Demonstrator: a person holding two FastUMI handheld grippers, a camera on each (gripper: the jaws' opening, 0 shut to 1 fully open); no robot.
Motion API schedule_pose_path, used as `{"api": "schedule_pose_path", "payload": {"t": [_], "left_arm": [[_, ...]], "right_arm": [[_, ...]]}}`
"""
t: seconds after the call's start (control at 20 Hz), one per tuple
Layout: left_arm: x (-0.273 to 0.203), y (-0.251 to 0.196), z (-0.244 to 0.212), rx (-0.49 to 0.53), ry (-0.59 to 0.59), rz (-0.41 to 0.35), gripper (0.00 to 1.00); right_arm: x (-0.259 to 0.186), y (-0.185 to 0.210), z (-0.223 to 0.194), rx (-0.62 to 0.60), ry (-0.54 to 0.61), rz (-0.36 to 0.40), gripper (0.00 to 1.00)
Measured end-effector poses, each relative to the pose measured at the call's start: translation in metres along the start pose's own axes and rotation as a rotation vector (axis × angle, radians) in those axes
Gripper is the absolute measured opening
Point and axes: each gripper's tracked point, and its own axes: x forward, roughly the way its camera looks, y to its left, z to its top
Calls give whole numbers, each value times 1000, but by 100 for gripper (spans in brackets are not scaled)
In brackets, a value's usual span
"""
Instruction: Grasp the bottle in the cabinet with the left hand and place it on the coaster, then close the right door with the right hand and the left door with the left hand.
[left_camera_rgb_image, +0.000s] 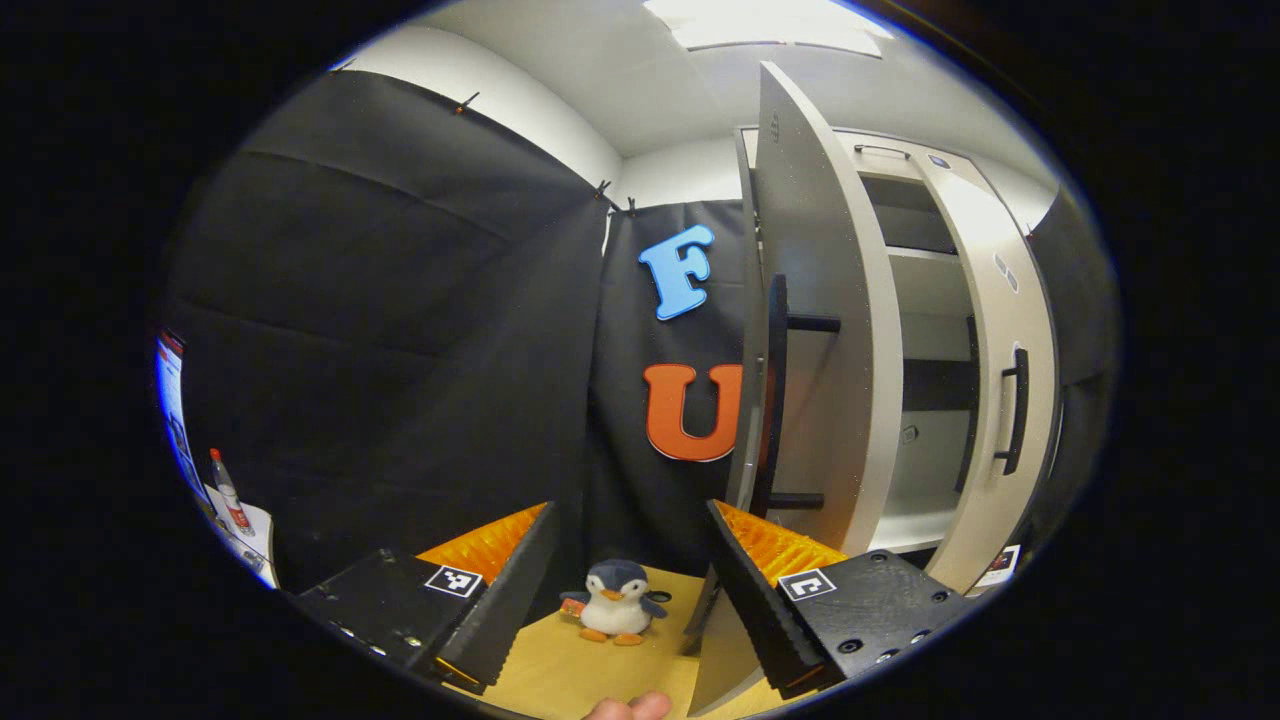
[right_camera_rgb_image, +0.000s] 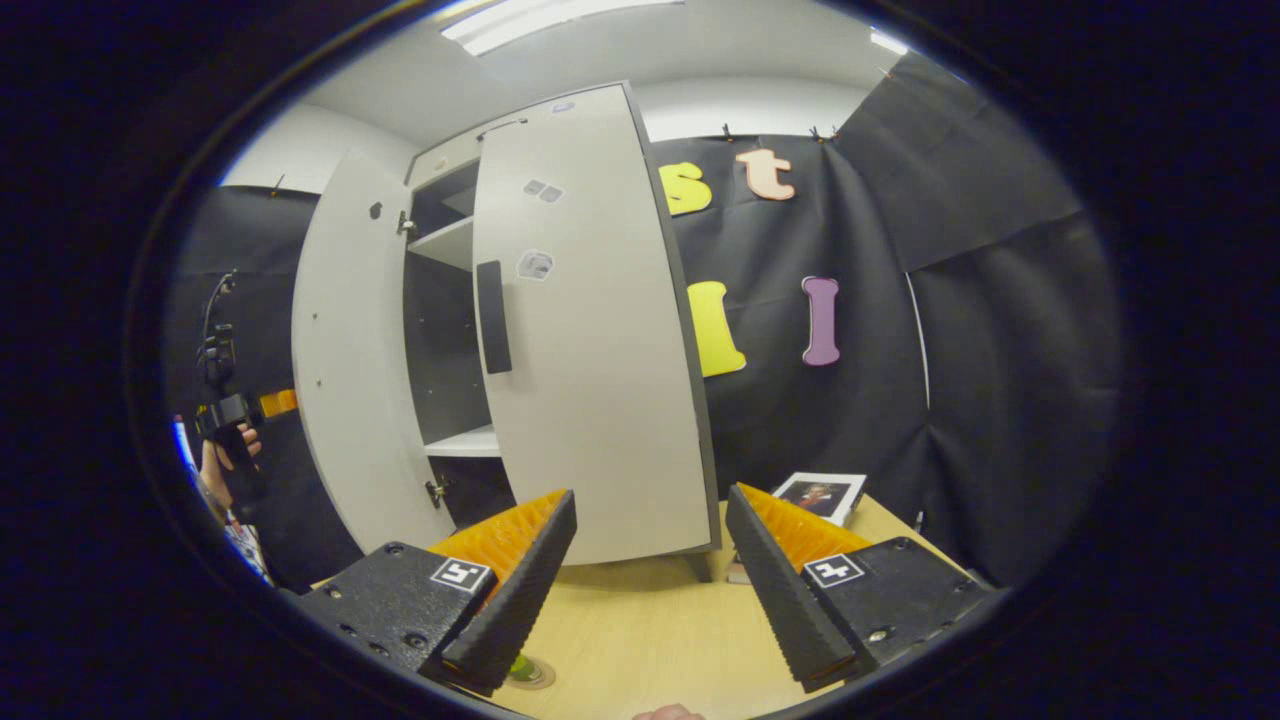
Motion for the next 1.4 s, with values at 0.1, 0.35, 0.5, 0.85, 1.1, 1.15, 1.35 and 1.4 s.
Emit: {"api": "schedule_pose_path", "payload": {"t": [0.1, 0.35, 0.5, 0.85, 1.1, 1.15, 1.35, 1.4], "left_arm": [[-2, -12, -2, 8, 3, -31, 92], [-7, -63, -4, 16, 15, -148, 92], [-5, -106, 3, -3, -24, -248, 94], [-13, -158, 23, -22, -78, -357, 99], [-29, -169, 30, -14, -88, -397, 99], [-35, -169, 27, -17, -81, -399, 95], [-59, -167, -3, -47, -28, -362, 100], [-67, -167, -11, -63, -20, -349, 95]], "right_arm": [[-3, -1, 1, -3, -5, -6, 94], [-14, -11, 8, 7, -21, -43, 99], [-24, -21, 18, 12, -54, -76, 99], [-39, -49, 22, 44, -73, -144, 99], [-38, -43, 33, 60, -79, -130, 99], [-35, -40, 36, 51, -82, -122, 99], [-28, -23, 40, 42, -78, -65, 99], [-26, -20, 40, 37, -72, -52, 99]]}}
